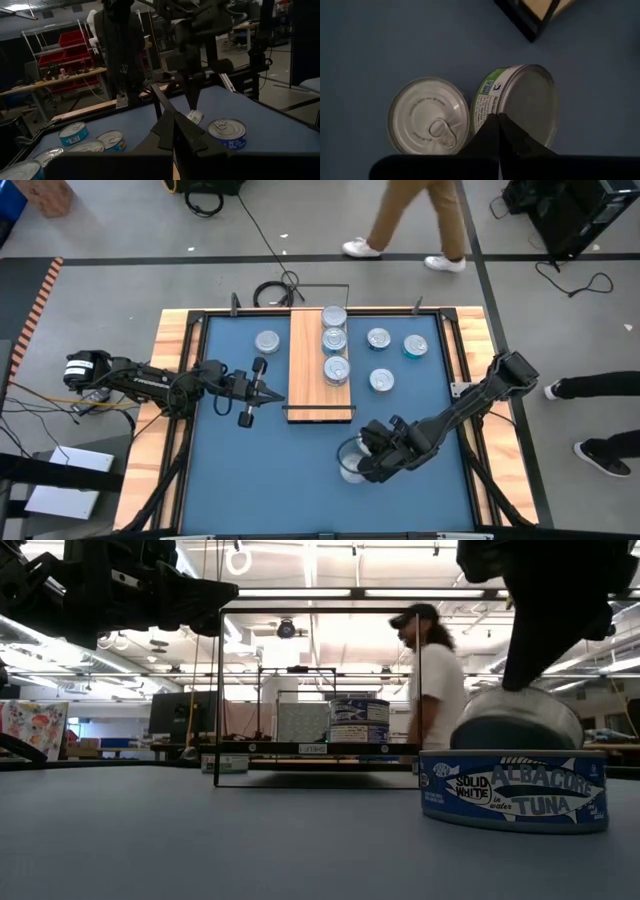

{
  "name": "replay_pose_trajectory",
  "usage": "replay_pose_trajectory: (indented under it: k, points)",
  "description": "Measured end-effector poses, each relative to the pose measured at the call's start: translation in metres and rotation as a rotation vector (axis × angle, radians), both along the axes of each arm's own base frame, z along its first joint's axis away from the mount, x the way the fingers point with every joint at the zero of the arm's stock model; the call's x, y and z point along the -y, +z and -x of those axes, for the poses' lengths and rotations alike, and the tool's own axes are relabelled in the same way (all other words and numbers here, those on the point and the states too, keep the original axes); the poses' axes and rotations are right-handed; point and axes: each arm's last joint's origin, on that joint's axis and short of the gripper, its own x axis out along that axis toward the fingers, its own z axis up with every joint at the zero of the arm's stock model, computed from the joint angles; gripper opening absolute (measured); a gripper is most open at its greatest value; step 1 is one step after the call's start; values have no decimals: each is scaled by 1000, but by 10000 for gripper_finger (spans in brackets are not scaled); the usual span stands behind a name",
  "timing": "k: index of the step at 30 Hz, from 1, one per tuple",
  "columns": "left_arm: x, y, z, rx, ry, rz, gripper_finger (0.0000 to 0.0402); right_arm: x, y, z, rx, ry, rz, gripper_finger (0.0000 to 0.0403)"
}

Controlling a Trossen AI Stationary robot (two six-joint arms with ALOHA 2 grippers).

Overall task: Stack canned seafood by type on shelf
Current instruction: Put the green tuna can on the shelf aligned with the other green tuna can

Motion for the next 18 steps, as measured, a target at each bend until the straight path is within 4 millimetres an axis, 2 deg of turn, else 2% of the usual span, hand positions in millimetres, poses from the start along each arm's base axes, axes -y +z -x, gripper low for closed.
replay_pose_trajectory:
  k: [7, 18]
  points:
    - [0, 0, 0, 0, 0, -1, 4, 15, 15, 22, 163, -75, -127, 0]
    - [0, 0, 0, 2, 0, 0, 4, 39, -23, 61, 407, -166, -334, 0]
